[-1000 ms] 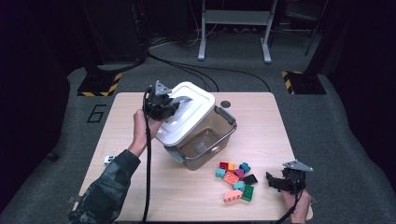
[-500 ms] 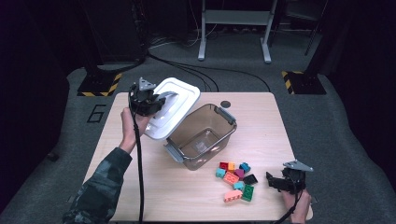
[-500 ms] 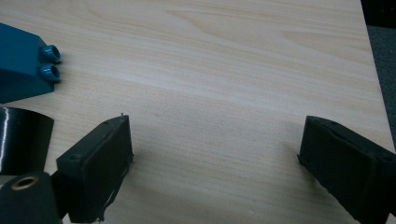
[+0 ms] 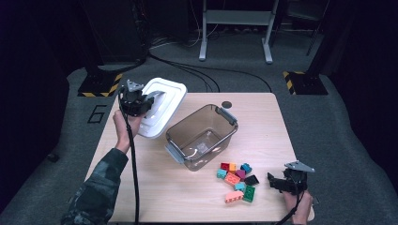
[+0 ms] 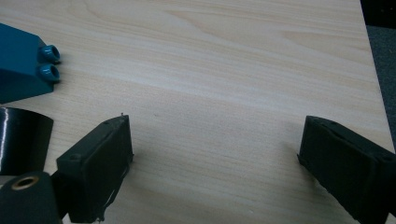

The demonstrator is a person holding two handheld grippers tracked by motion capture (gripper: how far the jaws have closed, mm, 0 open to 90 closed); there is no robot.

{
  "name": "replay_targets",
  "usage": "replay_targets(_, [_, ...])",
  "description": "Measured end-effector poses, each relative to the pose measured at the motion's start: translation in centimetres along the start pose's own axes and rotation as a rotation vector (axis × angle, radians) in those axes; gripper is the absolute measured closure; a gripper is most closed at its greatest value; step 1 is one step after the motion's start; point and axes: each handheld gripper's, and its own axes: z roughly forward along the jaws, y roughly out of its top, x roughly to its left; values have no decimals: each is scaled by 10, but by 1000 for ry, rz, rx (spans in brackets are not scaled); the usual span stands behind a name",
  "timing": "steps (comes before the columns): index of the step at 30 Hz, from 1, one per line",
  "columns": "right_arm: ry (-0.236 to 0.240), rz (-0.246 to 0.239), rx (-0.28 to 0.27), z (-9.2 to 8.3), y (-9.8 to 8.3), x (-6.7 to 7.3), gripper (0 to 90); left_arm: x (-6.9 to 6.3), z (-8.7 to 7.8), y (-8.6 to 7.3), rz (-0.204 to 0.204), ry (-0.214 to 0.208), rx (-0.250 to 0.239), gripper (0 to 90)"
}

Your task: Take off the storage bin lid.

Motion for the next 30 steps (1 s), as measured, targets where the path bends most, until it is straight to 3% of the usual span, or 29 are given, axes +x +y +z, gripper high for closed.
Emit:
replay_targets(6, [-1, -1, 0, 0, 0, 0, 87, 13, 8, -11, -47, 35, 1, 677])
replay_targets(14, [-3, -5, -2, 0, 0, 0, 88, 30, 22, -30, -94, 79, 45, 677])
replay_targets(20, [-4, -5, -2, 0, 0, 0, 89, 35, 33, -42, -109, 108, 77, 678])
replay_targets(30, [-4, -5, -2, 0, 0, 0, 89, 37, 51, -64, -130, 120, 128, 678])
